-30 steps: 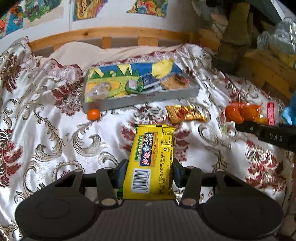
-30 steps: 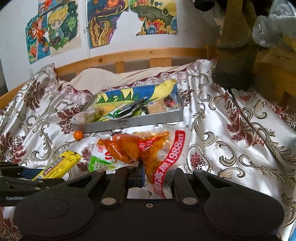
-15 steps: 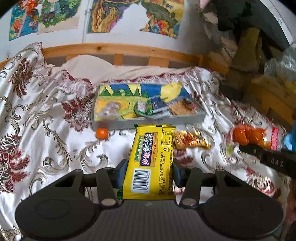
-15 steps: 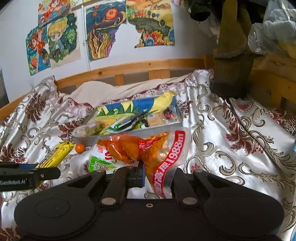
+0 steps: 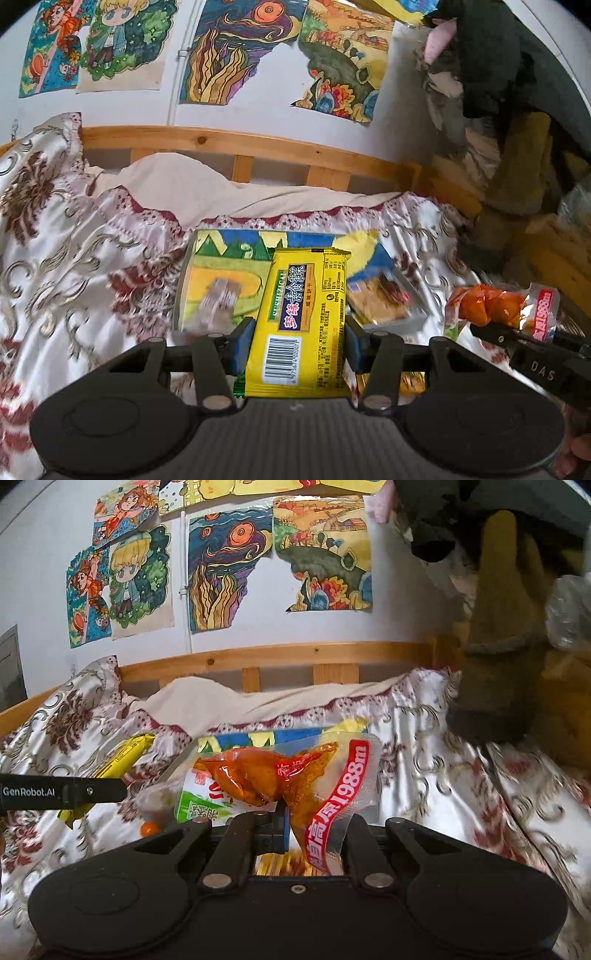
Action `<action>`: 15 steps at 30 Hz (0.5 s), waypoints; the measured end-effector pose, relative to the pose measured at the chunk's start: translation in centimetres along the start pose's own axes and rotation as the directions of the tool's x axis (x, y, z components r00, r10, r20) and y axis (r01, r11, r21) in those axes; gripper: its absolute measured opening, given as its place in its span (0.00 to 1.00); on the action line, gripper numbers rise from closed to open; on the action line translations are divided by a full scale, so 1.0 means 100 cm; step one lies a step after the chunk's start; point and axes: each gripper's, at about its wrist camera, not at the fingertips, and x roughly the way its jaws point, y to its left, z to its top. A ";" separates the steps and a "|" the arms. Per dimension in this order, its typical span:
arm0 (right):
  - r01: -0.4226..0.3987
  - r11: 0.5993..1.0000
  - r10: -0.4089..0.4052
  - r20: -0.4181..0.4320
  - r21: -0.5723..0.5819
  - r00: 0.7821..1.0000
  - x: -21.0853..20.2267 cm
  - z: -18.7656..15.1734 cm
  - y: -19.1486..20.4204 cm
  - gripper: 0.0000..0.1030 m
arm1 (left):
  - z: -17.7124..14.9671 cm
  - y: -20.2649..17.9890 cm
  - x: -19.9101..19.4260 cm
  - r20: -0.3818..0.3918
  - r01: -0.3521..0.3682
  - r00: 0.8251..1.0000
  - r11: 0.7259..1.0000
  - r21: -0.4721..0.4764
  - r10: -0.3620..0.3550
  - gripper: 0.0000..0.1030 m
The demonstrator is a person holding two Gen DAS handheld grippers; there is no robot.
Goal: Organize snacks
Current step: 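Carry both packets over the grey tray and release them inside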
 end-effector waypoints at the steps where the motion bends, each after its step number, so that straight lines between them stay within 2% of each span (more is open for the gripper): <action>1: -0.003 1.000 0.003 -0.004 0.007 1.000 0.010 0.003 -0.002 0.08 | 0.004 0.001 0.007 0.000 -0.002 1.000 1.000 -0.001 0.002 0.52; 9: 0.005 1.000 -0.004 -0.025 0.009 1.000 0.089 0.016 -0.007 0.08 | 0.022 0.013 0.084 -0.078 0.006 0.997 0.999 -0.033 -0.008 0.52; 15: 0.019 0.999 -0.016 -0.061 0.035 0.998 0.129 0.010 -0.010 0.08 | 0.027 0.016 0.128 -0.109 -0.025 0.994 0.999 -0.029 0.022 0.52</action>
